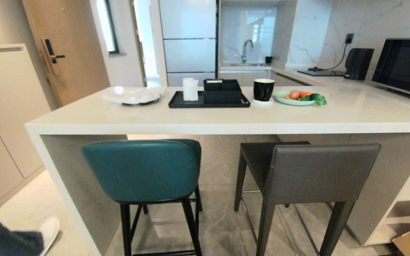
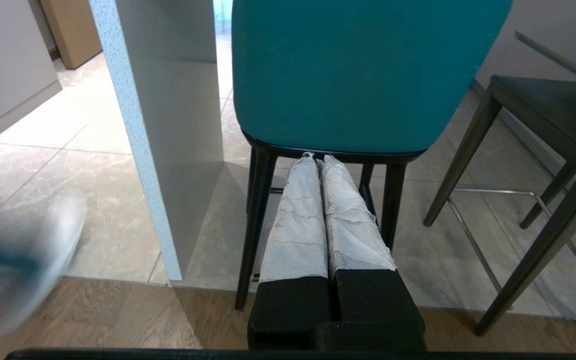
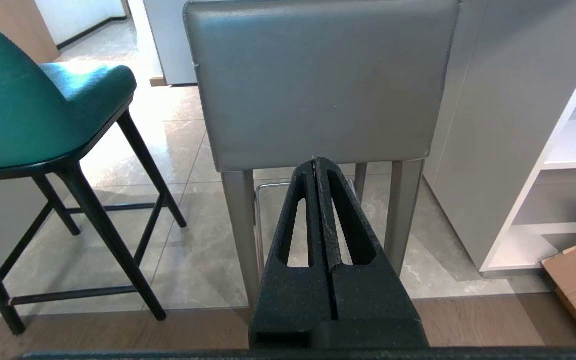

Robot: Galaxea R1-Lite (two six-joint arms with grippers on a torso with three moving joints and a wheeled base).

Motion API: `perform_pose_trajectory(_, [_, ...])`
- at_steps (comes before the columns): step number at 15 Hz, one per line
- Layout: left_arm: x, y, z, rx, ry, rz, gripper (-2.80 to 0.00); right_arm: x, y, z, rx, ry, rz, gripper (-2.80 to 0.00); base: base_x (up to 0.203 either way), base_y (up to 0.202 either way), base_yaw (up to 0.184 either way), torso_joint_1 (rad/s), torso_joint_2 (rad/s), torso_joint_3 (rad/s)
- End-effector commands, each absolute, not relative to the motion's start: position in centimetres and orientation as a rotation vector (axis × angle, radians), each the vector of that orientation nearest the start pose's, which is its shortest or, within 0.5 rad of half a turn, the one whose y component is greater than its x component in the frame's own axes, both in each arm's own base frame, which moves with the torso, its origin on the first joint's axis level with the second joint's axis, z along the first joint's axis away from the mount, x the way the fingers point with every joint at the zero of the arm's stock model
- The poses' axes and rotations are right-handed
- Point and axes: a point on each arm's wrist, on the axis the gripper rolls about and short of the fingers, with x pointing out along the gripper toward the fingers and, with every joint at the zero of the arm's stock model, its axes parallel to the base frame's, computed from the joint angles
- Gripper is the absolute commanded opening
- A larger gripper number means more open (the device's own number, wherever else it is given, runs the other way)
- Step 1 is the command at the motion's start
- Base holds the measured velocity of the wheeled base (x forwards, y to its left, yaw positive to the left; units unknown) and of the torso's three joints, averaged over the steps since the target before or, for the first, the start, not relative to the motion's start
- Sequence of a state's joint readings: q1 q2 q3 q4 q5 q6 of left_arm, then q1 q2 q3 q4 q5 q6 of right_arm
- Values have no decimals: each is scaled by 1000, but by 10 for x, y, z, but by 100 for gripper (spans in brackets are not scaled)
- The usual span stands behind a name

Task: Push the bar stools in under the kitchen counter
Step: Pull the gray chair out from under the dining table

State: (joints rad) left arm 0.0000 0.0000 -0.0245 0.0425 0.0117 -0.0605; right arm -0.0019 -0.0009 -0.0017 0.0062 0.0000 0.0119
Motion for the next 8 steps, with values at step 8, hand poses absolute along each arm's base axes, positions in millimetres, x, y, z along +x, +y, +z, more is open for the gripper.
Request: perform_pose_trajectory(8, [-25,0,78,-60,20,13,-280,-23,0,75,12,5,-2,-280,0,0,0,0,0,0])
